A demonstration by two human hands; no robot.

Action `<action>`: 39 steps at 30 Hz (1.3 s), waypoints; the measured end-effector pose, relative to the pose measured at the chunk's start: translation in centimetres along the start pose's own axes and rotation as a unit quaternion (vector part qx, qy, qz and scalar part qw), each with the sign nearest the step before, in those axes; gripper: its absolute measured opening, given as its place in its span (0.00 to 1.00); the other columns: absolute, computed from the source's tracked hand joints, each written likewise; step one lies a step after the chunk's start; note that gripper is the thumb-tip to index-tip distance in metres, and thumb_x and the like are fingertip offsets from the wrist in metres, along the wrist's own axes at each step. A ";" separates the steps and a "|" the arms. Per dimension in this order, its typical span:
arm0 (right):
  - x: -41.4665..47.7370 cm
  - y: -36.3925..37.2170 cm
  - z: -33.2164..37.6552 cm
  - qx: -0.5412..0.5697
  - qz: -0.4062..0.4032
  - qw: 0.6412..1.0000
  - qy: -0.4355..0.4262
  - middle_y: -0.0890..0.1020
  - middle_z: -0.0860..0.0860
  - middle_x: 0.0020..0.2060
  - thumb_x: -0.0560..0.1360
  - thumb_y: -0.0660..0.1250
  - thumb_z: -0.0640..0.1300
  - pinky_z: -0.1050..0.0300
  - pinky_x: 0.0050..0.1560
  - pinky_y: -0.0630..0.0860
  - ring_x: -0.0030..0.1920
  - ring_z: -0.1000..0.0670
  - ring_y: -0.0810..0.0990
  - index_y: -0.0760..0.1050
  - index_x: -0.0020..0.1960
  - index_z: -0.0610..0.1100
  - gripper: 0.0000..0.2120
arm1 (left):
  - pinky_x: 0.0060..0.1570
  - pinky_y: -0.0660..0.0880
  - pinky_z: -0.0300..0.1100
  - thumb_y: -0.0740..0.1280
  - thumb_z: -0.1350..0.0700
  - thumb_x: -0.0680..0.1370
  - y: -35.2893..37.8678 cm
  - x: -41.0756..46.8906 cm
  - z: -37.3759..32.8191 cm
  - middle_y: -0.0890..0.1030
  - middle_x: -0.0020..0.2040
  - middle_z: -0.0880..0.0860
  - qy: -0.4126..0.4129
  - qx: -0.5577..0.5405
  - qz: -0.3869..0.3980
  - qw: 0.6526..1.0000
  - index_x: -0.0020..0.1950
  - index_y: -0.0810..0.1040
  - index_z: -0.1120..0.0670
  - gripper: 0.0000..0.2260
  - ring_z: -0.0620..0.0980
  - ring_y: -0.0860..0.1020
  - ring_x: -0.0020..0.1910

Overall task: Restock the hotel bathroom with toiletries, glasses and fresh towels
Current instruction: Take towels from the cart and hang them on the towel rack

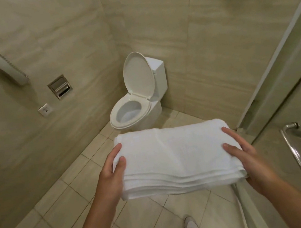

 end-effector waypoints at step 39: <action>38.5 24.4 14.7 -0.017 -0.109 0.994 -0.019 0.76 0.61 0.70 0.81 0.69 0.47 0.50 0.65 0.78 0.66 0.55 0.79 0.77 0.67 0.69 0.21 | 0.68 0.76 0.55 0.64 0.49 0.85 -5.5 54.2 -14.9 0.81 0.68 0.45 0.010 -0.014 0.109 0.994 0.65 0.78 0.28 0.16 0.50 0.80 0.66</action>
Point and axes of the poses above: each hand's wrist, its own x-axis towards the middle knuckle, its own y-axis out of the palm, z = x × y, the point moved 4 cm from there along x, towards the middle knuckle
